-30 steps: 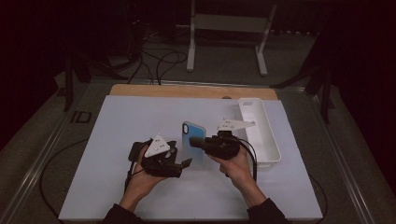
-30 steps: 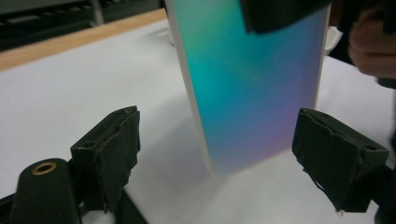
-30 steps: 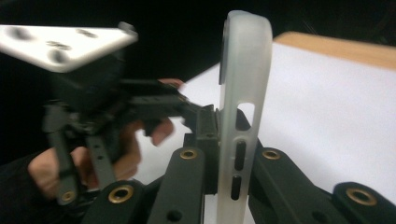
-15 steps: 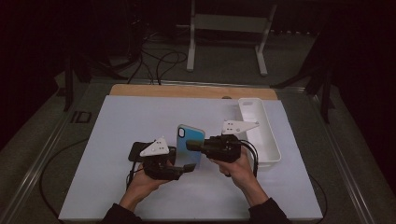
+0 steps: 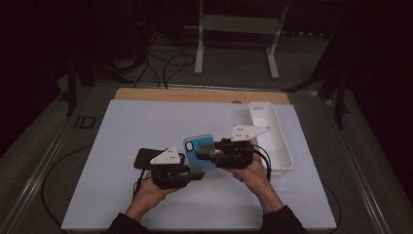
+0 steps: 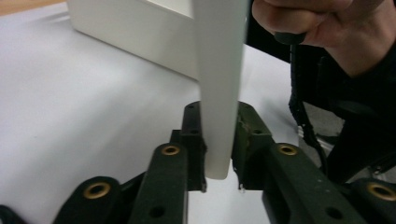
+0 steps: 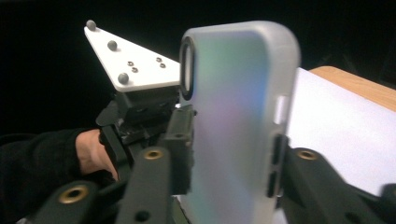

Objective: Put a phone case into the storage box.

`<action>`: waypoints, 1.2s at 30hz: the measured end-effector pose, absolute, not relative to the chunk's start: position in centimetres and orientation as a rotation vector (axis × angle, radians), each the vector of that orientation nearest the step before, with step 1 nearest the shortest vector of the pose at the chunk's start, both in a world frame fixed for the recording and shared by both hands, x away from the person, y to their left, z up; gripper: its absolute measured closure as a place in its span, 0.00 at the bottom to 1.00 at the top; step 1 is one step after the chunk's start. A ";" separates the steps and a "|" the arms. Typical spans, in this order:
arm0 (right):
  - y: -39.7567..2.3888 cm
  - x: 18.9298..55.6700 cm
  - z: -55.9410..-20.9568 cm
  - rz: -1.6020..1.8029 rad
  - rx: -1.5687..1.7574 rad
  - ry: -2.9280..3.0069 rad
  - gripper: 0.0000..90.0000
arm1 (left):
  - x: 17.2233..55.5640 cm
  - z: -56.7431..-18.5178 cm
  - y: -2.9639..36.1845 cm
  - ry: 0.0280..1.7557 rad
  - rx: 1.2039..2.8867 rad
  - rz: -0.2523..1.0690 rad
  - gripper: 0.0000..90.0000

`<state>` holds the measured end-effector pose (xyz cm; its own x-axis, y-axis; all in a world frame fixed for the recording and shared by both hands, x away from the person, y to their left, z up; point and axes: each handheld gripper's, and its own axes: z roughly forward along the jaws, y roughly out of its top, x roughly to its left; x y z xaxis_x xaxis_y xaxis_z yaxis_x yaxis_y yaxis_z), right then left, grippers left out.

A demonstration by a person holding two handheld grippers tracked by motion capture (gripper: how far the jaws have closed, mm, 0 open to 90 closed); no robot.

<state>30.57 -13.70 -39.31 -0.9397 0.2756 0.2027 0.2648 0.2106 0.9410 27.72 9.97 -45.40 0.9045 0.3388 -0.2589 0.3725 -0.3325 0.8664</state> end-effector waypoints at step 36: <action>-12.4 29.6 -38.8 1.557 0.805 2.292 0.17 | 28.2 -45.5 10.6 0.746 1.958 0.176 0.90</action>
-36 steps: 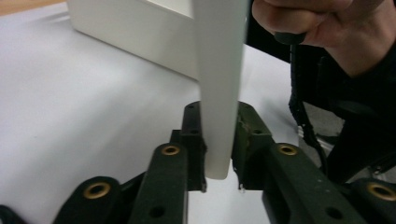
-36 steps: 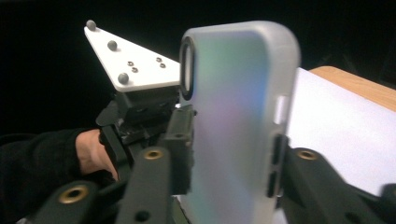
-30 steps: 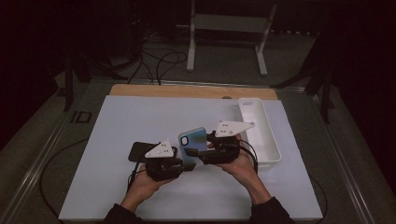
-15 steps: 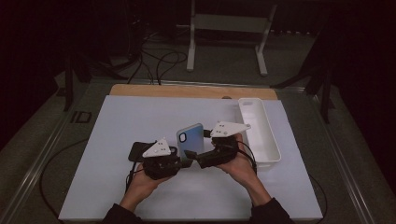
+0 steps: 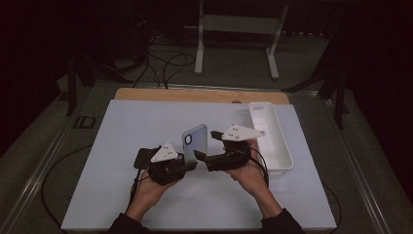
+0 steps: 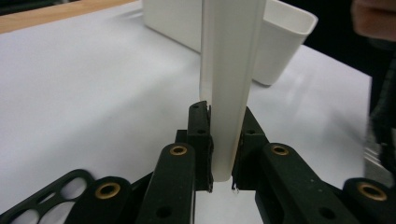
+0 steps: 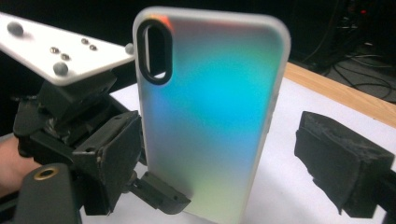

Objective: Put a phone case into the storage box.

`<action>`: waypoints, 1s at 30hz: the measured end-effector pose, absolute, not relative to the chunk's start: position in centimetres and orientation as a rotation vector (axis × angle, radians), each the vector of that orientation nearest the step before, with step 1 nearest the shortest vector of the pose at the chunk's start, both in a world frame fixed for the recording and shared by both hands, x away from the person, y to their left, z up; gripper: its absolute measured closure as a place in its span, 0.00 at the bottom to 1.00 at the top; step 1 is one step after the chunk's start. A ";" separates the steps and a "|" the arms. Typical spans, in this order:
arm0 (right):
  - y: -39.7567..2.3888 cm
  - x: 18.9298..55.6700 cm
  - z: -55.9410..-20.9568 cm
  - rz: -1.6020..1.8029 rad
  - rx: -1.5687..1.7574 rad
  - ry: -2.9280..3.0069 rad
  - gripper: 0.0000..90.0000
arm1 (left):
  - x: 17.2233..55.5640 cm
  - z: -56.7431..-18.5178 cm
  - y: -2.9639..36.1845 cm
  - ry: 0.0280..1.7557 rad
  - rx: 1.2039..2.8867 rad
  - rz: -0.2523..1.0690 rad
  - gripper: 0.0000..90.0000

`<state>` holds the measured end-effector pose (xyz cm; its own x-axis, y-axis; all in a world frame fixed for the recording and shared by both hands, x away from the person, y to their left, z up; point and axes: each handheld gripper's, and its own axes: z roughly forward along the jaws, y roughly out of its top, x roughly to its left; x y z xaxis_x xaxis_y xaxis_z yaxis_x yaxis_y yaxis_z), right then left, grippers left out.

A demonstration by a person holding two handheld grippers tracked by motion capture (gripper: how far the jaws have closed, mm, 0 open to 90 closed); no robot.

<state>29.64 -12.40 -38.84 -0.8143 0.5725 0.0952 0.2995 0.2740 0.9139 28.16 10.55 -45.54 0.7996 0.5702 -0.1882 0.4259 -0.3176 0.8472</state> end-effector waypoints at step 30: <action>-9.2 29.7 -38.3 1.506 0.985 2.144 0.18 | 27.6 -45.6 9.1 0.781 1.994 0.238 0.90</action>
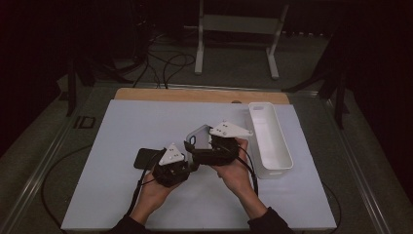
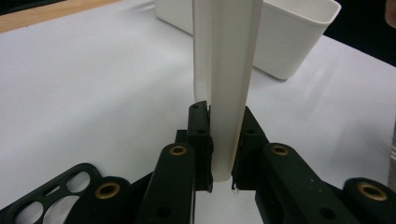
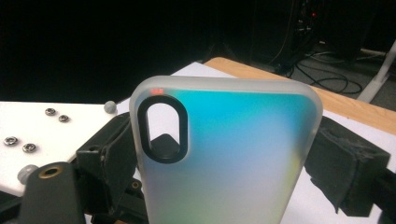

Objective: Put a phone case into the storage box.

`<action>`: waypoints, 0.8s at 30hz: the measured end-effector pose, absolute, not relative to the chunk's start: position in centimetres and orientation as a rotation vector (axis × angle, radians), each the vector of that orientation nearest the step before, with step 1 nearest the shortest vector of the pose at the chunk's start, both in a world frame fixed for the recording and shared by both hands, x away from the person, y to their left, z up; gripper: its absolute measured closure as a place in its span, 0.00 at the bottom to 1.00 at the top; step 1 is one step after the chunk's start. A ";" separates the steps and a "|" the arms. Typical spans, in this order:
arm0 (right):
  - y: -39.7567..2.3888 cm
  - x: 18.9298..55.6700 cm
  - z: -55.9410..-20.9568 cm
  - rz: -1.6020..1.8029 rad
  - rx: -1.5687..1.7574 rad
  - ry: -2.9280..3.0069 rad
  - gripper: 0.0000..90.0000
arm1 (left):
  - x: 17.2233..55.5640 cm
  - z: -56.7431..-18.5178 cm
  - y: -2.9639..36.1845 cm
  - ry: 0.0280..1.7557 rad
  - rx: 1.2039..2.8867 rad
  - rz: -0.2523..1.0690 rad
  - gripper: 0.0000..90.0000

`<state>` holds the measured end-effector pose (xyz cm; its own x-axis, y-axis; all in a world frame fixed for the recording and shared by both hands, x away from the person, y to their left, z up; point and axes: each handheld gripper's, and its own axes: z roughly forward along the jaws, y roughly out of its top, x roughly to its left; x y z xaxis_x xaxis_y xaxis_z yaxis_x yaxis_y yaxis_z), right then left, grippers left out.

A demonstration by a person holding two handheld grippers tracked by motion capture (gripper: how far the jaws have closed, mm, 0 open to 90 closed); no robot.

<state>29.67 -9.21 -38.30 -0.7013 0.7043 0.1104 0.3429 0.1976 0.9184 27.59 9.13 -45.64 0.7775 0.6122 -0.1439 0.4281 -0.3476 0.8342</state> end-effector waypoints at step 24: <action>-10.7 30.1 -38.0 1.508 0.998 2.108 0.19 | 27.5 -44.4 11.5 0.820 1.885 0.383 0.11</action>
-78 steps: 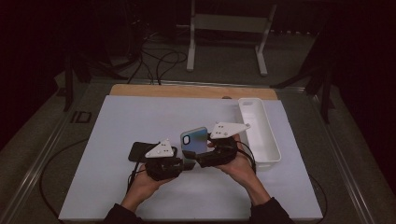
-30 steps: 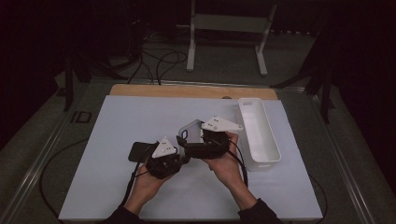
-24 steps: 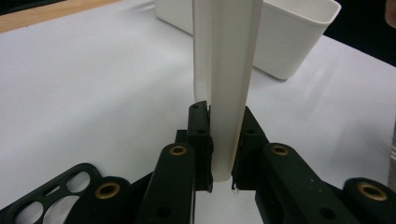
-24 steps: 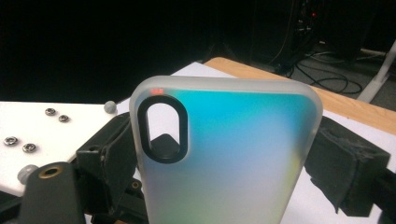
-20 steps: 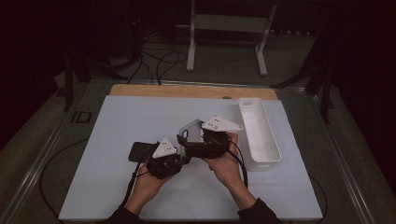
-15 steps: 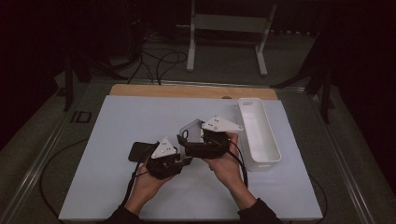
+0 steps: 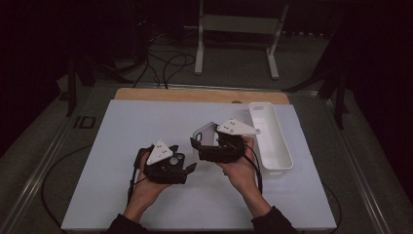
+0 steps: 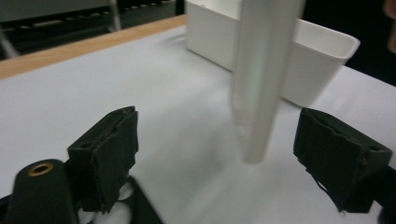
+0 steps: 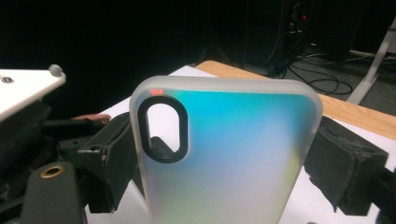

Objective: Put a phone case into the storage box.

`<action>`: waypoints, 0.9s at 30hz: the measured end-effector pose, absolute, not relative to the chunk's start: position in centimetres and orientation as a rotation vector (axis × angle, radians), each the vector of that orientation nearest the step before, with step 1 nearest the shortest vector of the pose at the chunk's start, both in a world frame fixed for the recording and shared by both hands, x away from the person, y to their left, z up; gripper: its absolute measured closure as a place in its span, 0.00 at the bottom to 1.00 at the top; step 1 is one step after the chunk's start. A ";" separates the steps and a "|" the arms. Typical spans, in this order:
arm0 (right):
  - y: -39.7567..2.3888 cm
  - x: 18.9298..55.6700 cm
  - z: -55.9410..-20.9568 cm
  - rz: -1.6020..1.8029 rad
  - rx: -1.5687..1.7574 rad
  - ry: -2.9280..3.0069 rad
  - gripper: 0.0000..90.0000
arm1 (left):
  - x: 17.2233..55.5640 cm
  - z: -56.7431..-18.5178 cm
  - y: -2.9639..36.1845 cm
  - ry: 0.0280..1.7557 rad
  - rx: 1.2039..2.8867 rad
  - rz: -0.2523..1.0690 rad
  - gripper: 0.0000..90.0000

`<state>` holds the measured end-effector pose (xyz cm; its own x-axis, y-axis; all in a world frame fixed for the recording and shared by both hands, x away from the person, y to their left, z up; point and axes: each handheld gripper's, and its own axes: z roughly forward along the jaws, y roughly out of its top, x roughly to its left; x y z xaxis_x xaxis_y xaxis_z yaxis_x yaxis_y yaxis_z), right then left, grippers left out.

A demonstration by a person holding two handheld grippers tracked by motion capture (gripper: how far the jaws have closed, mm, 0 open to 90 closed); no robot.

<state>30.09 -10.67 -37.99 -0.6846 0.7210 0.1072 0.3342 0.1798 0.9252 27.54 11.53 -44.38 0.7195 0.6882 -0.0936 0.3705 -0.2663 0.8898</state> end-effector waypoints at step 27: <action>-13.0 31.1 -36.9 1.478 1.012 2.067 0.19 | 26.4 -45.5 19.1 0.903 1.800 0.583 0.00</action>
